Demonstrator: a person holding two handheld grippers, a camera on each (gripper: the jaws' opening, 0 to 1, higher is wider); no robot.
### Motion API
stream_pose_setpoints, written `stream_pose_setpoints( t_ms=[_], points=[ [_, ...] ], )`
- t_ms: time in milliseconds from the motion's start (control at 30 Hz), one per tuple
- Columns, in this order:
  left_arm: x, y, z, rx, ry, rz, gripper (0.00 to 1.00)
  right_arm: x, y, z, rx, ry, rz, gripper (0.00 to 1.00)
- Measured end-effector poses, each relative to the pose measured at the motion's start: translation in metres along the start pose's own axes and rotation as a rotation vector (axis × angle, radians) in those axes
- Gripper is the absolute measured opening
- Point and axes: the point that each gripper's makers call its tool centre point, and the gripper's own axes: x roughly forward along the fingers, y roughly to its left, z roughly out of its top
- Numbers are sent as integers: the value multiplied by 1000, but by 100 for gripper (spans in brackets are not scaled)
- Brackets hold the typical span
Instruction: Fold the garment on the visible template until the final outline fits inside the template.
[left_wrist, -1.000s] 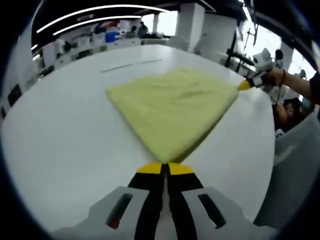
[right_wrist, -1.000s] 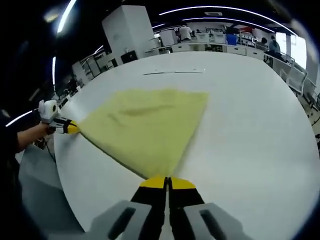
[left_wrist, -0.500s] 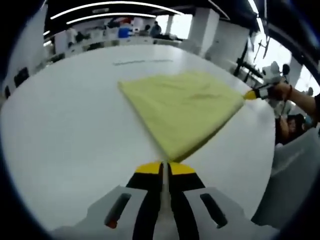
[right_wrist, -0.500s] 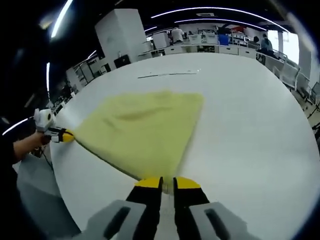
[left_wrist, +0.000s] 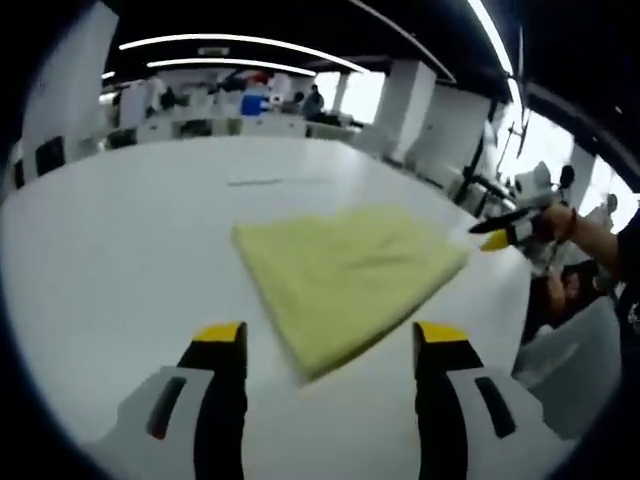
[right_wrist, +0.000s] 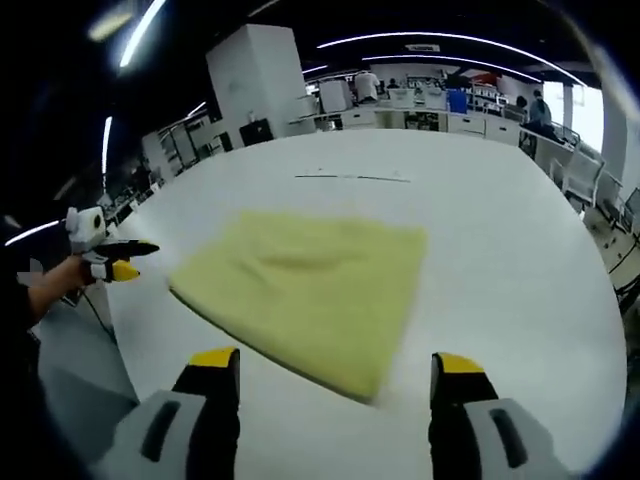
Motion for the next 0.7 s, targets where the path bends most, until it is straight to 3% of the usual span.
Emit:
stream_pose_setpoints(
  t_ms=[167, 267, 400, 700],
  points=[
    [-9, -12, 15, 24, -28, -1, 79, -12, 19, 12, -29, -25, 27, 89],
    [-11, -17, 16, 37, -12, 4, 88, -19, 26, 21, -26, -62, 26, 91],
    [-14, -24, 19, 31, 2, 6, 93, -30, 33, 28, -25, -99, 16, 99],
    [-24, -25, 14, 29, 20, 61, 99, -43, 38, 17, -49, -82, -23, 100]
  ],
)
